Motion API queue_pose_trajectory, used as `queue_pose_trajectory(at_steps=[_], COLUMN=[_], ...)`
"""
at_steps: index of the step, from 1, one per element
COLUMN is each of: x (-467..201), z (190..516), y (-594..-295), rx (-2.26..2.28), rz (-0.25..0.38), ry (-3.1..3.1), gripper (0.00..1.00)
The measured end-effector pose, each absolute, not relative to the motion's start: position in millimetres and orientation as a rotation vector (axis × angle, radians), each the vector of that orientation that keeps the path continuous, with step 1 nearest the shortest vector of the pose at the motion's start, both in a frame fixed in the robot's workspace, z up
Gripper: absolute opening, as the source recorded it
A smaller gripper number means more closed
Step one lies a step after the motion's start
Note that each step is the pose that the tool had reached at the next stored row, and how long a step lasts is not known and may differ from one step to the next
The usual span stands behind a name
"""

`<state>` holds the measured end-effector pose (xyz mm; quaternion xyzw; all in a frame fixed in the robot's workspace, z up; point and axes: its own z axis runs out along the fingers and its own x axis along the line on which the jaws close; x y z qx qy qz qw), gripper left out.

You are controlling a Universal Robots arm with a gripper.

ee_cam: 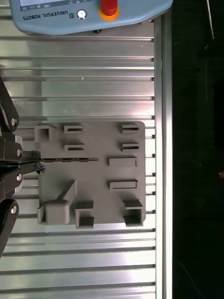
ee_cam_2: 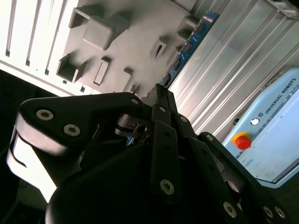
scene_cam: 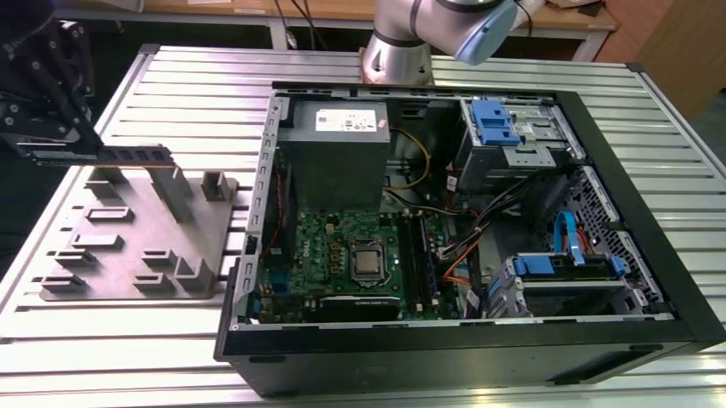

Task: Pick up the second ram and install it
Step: 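Pick up the second ram and move it above second insertion slot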

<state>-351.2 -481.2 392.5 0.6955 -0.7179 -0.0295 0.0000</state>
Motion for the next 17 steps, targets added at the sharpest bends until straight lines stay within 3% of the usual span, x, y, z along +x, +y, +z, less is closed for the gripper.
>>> queue_pose_trajectory(at_steps=[17], x=[-304], z=[392], y=[-481], rx=[2.185], rz=[-0.093], ry=[-2.255], gripper=[0.08])
